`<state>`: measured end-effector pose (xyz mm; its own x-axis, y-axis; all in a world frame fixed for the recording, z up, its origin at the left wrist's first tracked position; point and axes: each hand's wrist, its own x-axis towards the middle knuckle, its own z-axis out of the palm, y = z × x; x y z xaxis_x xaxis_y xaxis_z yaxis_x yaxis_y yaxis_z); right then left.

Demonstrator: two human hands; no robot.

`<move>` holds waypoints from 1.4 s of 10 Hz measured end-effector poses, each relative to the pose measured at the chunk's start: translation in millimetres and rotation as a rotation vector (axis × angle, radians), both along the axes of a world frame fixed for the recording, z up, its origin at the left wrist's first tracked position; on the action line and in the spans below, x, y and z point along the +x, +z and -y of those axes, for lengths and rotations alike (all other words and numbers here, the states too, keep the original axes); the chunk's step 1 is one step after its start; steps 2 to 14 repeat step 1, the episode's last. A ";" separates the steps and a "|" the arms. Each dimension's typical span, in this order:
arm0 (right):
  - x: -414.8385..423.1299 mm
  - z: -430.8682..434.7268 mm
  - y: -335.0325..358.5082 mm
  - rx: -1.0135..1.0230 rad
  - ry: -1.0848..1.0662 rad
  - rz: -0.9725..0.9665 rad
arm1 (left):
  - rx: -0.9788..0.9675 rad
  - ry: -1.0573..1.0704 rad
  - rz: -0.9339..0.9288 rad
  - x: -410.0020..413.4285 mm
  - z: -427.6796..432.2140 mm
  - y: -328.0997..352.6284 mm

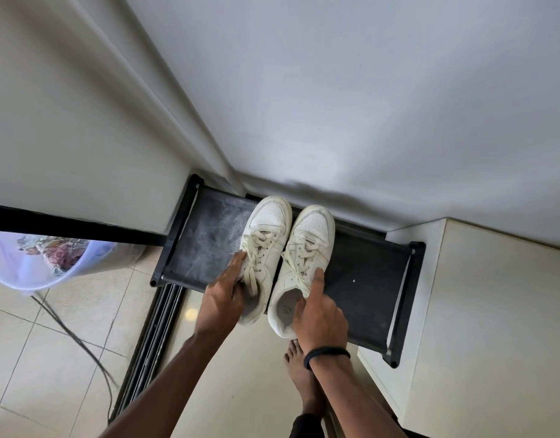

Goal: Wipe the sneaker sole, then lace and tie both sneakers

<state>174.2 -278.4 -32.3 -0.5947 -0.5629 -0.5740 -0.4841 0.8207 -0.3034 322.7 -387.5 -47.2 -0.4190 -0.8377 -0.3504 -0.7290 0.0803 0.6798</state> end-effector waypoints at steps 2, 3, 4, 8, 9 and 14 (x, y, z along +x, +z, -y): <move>5.2 -2.5 -0.7 -0.012 0.030 -0.113 | -0.084 -0.151 0.072 0.2 -3.0 5.4; 5.2 -2.5 -0.7 -0.012 0.030 -0.113 | -0.084 -0.151 0.072 0.2 -3.0 5.4; 5.2 -2.5 -0.7 -0.012 0.030 -0.113 | -0.084 -0.151 0.072 0.2 -3.0 5.4; 5.2 -2.5 -0.7 -0.012 0.030 -0.113 | -0.084 -0.151 0.072 0.2 -3.0 5.4; 5.2 -2.5 -0.7 -0.012 0.030 -0.113 | -0.084 -0.151 0.072 0.2 -3.0 5.4; 5.2 -2.5 -0.7 -0.012 0.030 -0.113 | -0.084 -0.151 0.072 0.2 -3.0 5.4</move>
